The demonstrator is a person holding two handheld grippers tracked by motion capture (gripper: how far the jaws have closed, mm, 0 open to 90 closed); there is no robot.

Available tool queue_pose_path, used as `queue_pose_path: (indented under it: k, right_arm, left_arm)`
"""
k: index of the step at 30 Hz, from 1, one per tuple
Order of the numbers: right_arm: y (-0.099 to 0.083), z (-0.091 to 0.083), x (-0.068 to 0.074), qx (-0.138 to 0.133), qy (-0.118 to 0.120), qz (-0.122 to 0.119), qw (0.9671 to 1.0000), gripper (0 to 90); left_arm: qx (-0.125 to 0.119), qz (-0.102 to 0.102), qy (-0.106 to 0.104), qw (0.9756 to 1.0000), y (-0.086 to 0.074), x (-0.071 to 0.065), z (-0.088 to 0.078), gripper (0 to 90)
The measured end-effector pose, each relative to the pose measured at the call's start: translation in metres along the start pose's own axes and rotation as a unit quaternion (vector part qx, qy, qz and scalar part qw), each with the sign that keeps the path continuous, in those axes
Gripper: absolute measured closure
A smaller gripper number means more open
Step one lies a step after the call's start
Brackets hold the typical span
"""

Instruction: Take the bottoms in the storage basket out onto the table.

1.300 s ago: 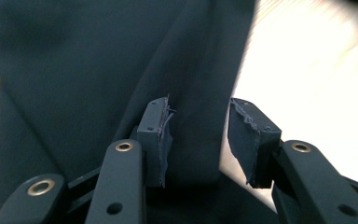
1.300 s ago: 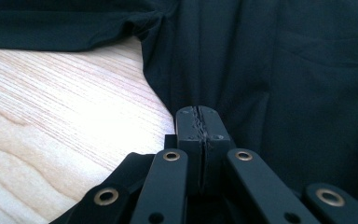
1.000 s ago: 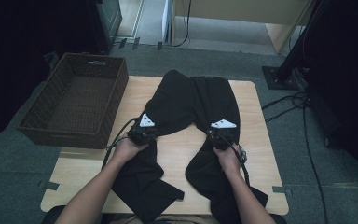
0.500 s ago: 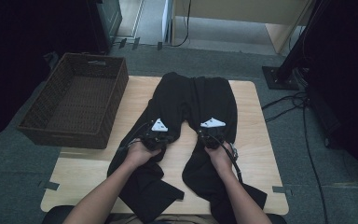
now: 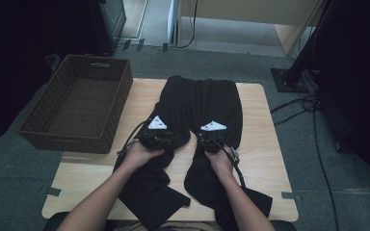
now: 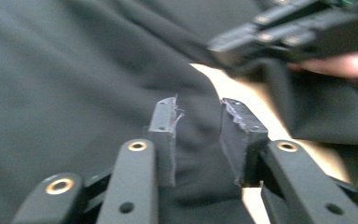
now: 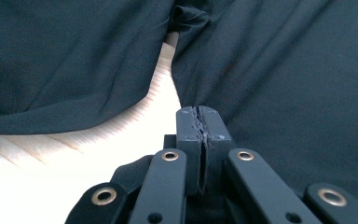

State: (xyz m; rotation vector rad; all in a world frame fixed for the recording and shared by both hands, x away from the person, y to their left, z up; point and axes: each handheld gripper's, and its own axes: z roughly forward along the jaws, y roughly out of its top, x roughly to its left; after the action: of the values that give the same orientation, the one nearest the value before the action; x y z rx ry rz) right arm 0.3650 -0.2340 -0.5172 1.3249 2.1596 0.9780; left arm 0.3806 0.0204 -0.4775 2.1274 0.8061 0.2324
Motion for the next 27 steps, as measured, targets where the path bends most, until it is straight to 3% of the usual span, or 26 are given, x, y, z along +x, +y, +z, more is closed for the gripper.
queue_pose_path:
  k: [3,8,14,19,22,27]
  right_arm:
    - [-0.001,0.000,0.000,-0.001,0.000,0.000,1.0000,88.5]
    - [-0.001,-0.001,0.000,-0.001,0.002,0.001,1.0000,88.5]
    - [-0.002,-0.001,-0.001,-0.002,0.001,-0.001,1.0000,88.5]
    - [-0.003,-0.002,-0.003,-0.004,0.000,-0.001,1.0000,88.5]
    - [-0.003,-0.002,-0.003,-0.005,-0.001,-0.002,1.0000,88.5]
    - [-0.003,-0.002,-0.002,-0.007,-0.002,-0.001,1.0000,88.6]
  left_arm:
    - [0.001,-0.021,0.030,0.9993,-0.004,0.022,-0.007,62.5]
    - [0.019,-0.032,0.075,0.9965,-0.016,0.045,-0.009,60.4]
    - [0.030,-0.048,0.103,0.9930,-0.030,0.058,-0.008,57.4]
    - [0.038,-0.044,0.112,0.9919,-0.039,0.061,-0.006,56.6]
    - [0.035,-0.037,0.117,0.9918,-0.041,0.060,-0.007,64.3]
    - [0.037,-0.011,0.117,0.9924,-0.043,0.051,-0.007,87.1]
